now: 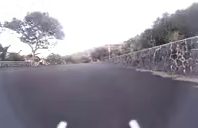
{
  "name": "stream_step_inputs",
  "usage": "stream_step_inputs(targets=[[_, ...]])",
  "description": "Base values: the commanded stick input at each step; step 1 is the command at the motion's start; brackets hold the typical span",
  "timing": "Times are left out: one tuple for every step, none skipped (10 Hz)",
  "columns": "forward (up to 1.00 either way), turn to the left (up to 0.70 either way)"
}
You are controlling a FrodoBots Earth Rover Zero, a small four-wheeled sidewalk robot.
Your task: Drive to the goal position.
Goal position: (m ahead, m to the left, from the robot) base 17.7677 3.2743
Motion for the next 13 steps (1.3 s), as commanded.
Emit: stream_step_inputs(targets=[[0.70,0.00],[0.70,0.00],[0.70,0.00],[0.70,0.00],[0.70,0.00],[0.70,0.00],[0.70,0.00],[0.70,0.00],[0.70,0.00],[0.70,0.00],[0.70,0.00],[0.70,0.00],[0.70,0.00]])
